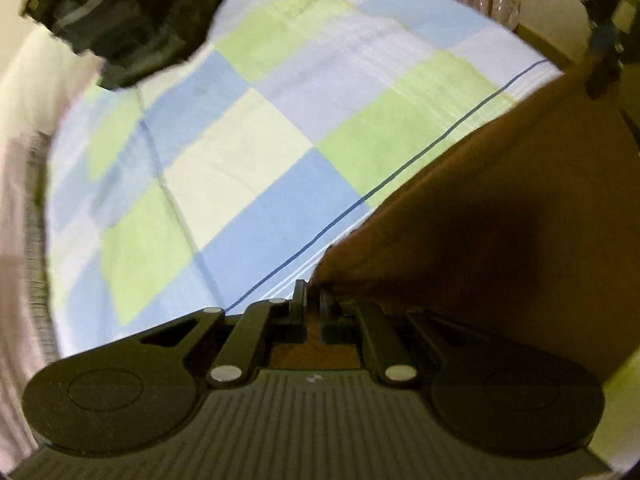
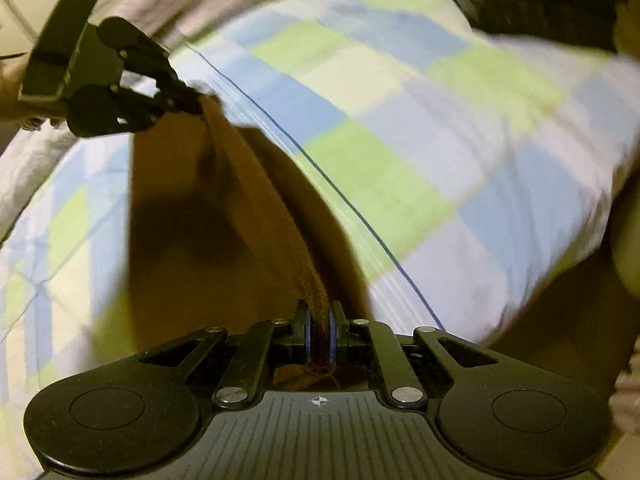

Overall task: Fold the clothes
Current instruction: 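Fold the vest lengthwise, carrying the held side over the buttons, then open both grippers, then move both grippers to the hem end of the folded vest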

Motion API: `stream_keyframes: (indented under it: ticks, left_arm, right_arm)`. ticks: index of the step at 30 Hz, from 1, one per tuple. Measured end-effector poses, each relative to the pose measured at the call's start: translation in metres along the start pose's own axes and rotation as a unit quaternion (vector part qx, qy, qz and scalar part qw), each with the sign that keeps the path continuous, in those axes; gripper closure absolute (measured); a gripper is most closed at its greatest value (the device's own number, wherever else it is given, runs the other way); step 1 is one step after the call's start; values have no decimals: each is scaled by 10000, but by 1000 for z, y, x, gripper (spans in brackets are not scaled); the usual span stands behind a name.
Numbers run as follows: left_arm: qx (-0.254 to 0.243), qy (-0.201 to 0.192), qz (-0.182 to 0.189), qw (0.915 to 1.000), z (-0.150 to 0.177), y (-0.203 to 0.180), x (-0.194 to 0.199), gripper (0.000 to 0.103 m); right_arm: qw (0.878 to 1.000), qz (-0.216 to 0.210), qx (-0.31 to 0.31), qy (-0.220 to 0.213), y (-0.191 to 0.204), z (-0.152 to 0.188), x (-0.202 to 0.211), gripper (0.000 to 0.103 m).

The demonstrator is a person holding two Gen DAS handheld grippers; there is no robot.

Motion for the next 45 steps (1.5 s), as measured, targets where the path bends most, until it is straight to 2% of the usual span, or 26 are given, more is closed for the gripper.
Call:
stream_keyframes:
  ticks: [3,6,8,9,12,15,20,24,27,32,37,41,45]
  left_arm:
    - [73,121,109,9998,-5,-3,-26,97]
    - [395,214,12,9990,4,2,-26,91]
    - [720,250,-10,9971,12,9,-19,84]
    - [924,266,-39,9954,19,12,-12,83]
    - [1623,317,-114,9862,44,20,10,81]
    - [2654,332,-73,9636,72,14,35,80]
    - [4179,415,60,9075,114,-20,66,76]
    - [4808,878,-80,8724,142,-65,79,74]
    - [5029,1079,-105,8575,150,-98,87,72]
    - [5267,895,-150,8452,155,-143,103,70]
    - [5269,676,-243,8469,153,-192,121,68]
    - [5319,515,-305,8447,149,-221,134,68]
    - [5513,235,-442,8328,145,-242,144,68]
  right_arm:
    - [9996,-30,-240,167,-16,6,-16,96]
    - [9984,-5,-505,256,-29,11,-24,96]
    - [9974,9,-660,272,-36,14,-22,95]
    - [9972,36,-693,267,-38,13,-20,92]
    - [9974,391,-573,199,-40,10,-10,61]
    - [9981,346,-501,124,-39,4,-1,61]
    - [9989,135,-109,446,-29,-1,-15,61]
    - [9979,32,230,611,-16,-6,-23,61]
    - [9962,23,616,612,0,-7,-22,61]
    - [9928,130,1101,458,25,6,-13,61]
    - [9851,340,1648,363,40,25,-1,61]
    - [9753,415,2134,380,48,39,10,61]
    - [9595,262,2777,395,54,49,13,61]
Point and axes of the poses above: each gripper's, at about its wrist camera, not at the fingertips, and x roughly against the way its jaws point, y to its left, z to its underside, the point moved 8 cm from there along -x, roughly the way its jaws point, and after that the axes turned 3 degrees about -z, right-handed, at the moved point
